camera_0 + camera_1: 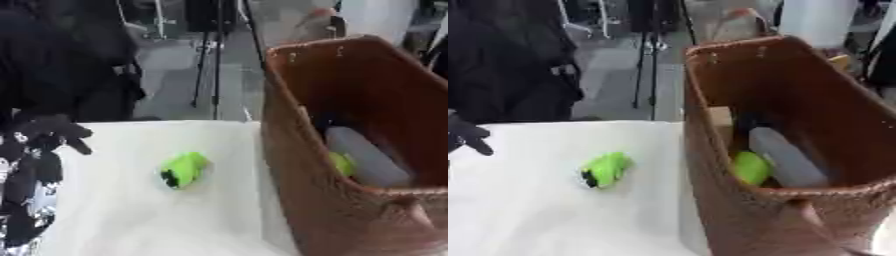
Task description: Pick up objects on the table and place them in the box.
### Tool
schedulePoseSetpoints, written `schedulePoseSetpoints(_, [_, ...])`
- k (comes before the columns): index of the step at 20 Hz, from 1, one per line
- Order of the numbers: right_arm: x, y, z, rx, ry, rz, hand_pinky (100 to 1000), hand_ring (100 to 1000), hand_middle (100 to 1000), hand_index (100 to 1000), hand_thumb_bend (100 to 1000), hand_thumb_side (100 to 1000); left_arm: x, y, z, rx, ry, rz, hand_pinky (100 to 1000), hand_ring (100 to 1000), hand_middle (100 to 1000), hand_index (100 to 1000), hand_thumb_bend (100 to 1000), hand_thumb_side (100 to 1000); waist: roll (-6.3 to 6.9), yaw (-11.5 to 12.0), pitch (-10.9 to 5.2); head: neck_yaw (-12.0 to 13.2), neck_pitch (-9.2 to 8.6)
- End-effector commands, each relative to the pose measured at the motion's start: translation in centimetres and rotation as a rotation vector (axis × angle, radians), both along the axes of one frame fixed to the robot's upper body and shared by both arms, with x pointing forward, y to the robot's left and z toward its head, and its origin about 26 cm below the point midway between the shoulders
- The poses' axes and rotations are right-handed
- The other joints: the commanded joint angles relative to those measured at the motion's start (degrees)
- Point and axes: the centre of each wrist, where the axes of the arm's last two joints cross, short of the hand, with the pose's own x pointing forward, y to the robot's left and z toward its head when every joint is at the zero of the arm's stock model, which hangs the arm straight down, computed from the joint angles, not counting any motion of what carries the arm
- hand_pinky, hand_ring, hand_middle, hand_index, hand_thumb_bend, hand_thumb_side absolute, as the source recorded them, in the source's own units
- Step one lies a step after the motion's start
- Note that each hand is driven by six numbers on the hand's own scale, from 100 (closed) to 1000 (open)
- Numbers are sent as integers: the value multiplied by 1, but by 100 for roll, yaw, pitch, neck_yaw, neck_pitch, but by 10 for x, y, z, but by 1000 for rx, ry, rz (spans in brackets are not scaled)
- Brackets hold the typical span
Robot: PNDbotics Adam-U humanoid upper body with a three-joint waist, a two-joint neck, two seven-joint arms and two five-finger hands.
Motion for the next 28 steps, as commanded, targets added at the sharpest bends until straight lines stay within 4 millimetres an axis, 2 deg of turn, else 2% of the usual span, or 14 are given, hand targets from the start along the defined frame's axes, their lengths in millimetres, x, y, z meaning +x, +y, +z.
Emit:
schedulePoseSetpoints(1, [-2, -4, 6, -15, -177, 11, 795, 752, 698, 805, 100, 1000, -2, 1, 9, 15, -27, -1, 472, 646, 646, 850, 100, 575, -15, 4, -110, 12, -44])
schedulePoseSetpoints(5, [-1, -4, 6, -14, -175, 10, 795, 752, 698, 806, 100, 1000, -2, 2, 12, 15, -30, 10, 502, 687, 725, 938, 100, 566, -10, 18, -109, 18, -40])
schedulePoseSetpoints(7, [-1, -4, 7, -14, -174, 10, 795, 751, 698, 806, 100, 1000, -3, 5, 16, 61, -31, 43, 554, 744, 758, 965, 100, 548, -6, 27, -114, 22, -27])
schedulePoseSetpoints(11, [-1, -4, 7, -13, -172, 12, 796, 751, 699, 807, 100, 1000, -1, 4, 25, 142, -25, 122, 596, 785, 794, 992, 100, 525, -2, 31, -128, 28, -8])
schedulePoseSetpoints(12, [-1, -4, 7, -13, -171, 12, 796, 751, 699, 807, 100, 1000, -1, 3, 27, 164, -22, 137, 686, 860, 846, 1000, 100, 470, 1, 30, -132, 30, -4])
schedulePoseSetpoints(13, [-1, -4, 7, -14, -169, 13, 796, 751, 699, 808, 100, 1000, 0, 2, 34, 273, -5, 166, 772, 915, 893, 1000, 100, 414, 16, 28, -155, 44, 10])
schedulePoseSetpoints(15, [-2, -5, 7, -14, -166, 15, 796, 751, 700, 809, 100, 1000, 1, -1, 45, 444, 35, 224, 779, 922, 901, 1000, 100, 399, 31, 24, -186, 65, 33])
schedulePoseSetpoints(17, [-2, -5, 7, -13, -163, 15, 797, 751, 700, 809, 100, 1000, 2, -3, 52, 536, 65, 279, 805, 937, 915, 1000, 100, 367, 46, 18, -211, 82, 52])
schedulePoseSetpoints(22, [-3, -6, 7, -11, -159, 18, 797, 751, 700, 810, 100, 1000, 3, -8, 57, 655, 85, 356, 837, 952, 930, 1000, 100, 319, 60, 12, -248, 121, 142])
schedulePoseSetpoints(24, [-3, -6, 7, -9, -157, 20, 797, 751, 701, 811, 100, 1000, 3, -9, 58, 707, 92, 371, 860, 963, 944, 1000, 100, 290, 65, 7, -269, 143, 273])
schedulePoseSetpoints(25, [-3, -7, 7, -9, -155, 21, 798, 751, 700, 810, 100, 1000, 3, -11, 59, 757, 97, 374, 966, 1000, 981, 1000, 100, 259, 63, 5, -287, 150, 444])
schedulePoseSetpoints(26, [-4, -7, 6, -8, -152, 22, 798, 751, 700, 810, 100, 1000, 5, -14, 61, 816, 110, 374, 1000, 1000, 990, 1000, 100, 251, 54, 9, -310, 152, 614])
schedulePoseSetpoints(28, [-5, -8, 5, -6, -150, 23, 798, 751, 700, 810, 100, 1000, 9, -19, 62, 904, 142, 365, 1000, 1000, 997, 1000, 100, 247, 40, 16, -339, 151, 802])
